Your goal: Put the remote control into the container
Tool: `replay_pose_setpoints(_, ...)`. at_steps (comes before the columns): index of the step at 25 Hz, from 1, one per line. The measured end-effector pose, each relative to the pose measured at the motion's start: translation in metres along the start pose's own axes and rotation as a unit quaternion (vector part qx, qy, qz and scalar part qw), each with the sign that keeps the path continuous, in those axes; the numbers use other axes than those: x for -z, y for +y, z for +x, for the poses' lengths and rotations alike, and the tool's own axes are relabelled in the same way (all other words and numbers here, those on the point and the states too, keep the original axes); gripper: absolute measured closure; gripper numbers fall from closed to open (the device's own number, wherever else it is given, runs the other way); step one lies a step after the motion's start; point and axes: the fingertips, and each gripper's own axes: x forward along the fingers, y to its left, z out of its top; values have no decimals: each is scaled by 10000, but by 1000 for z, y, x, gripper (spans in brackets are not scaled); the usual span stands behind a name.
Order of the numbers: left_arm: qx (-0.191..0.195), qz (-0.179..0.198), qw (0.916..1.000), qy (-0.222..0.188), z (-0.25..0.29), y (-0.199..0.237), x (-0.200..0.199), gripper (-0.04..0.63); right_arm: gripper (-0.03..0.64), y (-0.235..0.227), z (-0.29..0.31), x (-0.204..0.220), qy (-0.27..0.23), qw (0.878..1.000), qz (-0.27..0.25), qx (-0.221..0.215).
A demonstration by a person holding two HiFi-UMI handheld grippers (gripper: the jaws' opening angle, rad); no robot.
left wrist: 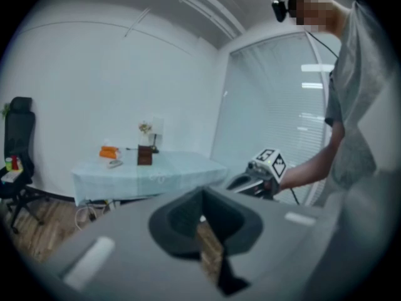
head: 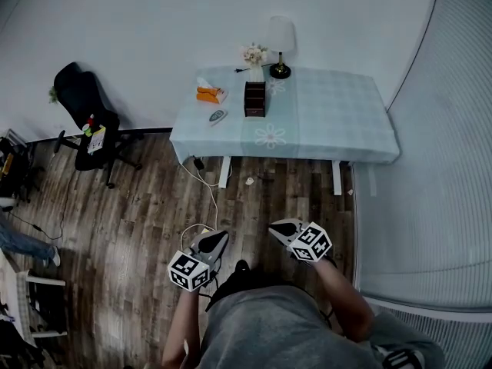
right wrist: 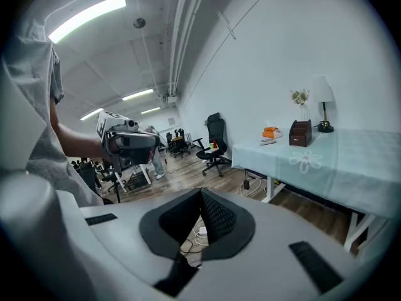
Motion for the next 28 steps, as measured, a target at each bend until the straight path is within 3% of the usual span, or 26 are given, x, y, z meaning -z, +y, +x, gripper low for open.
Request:
replay_pose_setpoints(3,22,114,9999,20,3,0,-2,595,600,1,1,1,52,10000,-46,-6)
replay_pose_setpoints(9,154,-81,9996,-216,13,6,-10,595,600,-5,0,-3,86,9999,-121,88)
replay_pose_setpoints(17,485,-12,9986,-213,39,11,-20,595,600,-16,0,-15,222,9991,-286,223)
replay_pose_setpoints(28,604,-283,9972,-341,70,65,-28,595,600,-44,25,-24,509,9980,-282,263)
